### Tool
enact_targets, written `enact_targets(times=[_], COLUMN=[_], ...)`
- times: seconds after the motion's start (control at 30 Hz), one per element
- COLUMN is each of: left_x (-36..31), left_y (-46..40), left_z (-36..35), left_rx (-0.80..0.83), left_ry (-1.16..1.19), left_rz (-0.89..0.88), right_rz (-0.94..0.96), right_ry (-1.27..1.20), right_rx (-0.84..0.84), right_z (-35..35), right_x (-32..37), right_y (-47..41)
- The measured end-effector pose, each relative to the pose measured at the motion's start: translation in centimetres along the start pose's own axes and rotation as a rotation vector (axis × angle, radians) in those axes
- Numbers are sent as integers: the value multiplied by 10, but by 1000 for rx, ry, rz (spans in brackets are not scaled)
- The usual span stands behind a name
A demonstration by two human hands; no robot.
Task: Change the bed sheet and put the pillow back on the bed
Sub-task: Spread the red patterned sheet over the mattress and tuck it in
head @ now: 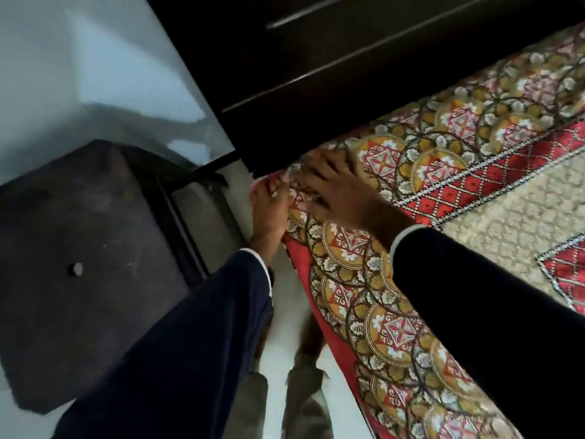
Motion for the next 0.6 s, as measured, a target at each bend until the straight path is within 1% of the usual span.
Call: enact_targets(times=[0.07, 0.13, 0.23, 0.33, 0.4, 0.47, 0.5, 0.6], left_x=[16, 30, 36, 41, 50, 57, 62, 48], left_y=[-8, -11, -12, -14, -19, -23, -24, -14], left_z=[1, 3, 1, -1, -4, -8, -10, -5], left_rx=[11, 47, 84, 32, -4, 2, 8, -1], left_ry=[69, 189, 321, 397, 454, 483, 482, 433], left_rz=[34, 124, 239, 313, 307, 279, 266, 255], right_rz=[20, 55, 96, 60, 63, 65, 38, 84], right_ry=[4, 0, -128, -212, -243, -265, -264, -220], right_rx=[87, 184, 315, 511, 610, 674, 705, 721], right_z=[5, 4, 5, -1, -4, -6, -5, -8], right_x=[-3, -2, 4, 3, 6, 10, 11, 13], right_y=[-29, -56, -85, -110, -117, -122, -121, -134])
Point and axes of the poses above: each hand's wrist, its own y-axis away from the middle knuckle, its own z-axis out of the back of the hand, x = y × z, the point moved 6 cm from there along -y, towards the middle knuckle, and after that the axes turned 3 degrees about z, right-handed, at the moved point
